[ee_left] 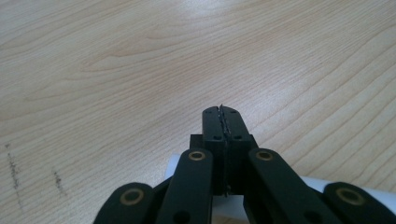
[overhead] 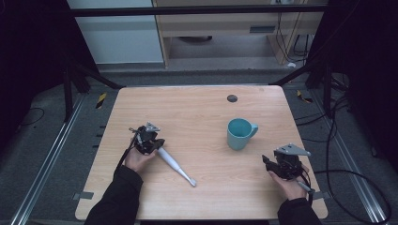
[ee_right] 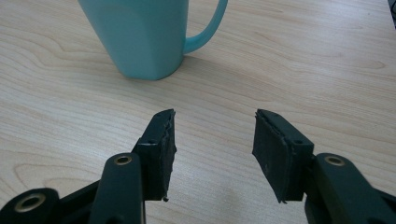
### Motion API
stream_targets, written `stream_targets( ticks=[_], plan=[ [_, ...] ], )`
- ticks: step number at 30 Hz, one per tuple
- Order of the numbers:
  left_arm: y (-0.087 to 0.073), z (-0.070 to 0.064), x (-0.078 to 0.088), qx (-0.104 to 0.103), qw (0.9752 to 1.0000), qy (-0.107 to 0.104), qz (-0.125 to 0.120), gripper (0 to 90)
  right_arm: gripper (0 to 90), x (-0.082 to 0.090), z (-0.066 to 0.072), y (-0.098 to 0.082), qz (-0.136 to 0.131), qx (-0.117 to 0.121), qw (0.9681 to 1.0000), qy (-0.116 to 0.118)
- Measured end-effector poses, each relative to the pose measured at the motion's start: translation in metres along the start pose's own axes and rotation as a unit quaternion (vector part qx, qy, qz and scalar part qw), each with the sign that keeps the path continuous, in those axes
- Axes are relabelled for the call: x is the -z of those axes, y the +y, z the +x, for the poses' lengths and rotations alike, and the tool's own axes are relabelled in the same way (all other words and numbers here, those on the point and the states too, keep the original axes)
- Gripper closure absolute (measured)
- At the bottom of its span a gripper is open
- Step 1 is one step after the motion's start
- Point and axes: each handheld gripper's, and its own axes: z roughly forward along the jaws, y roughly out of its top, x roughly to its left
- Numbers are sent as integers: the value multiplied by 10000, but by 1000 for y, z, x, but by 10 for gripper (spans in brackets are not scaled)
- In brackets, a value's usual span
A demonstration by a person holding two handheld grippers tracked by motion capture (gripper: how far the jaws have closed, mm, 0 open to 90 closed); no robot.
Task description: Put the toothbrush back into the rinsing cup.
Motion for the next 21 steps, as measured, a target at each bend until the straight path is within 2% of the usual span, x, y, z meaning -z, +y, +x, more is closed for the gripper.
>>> stream_targets(
  ticks=[9,21],
  plan=[
    [-9,0,15,-89,9999,-8,-64,898,486,0,0,0,-6,3,10000,3],
    [-23,-4,26,-153,9999,23,34,898,486,1,0,0,-9,-3,10000,-7]
  ],
)
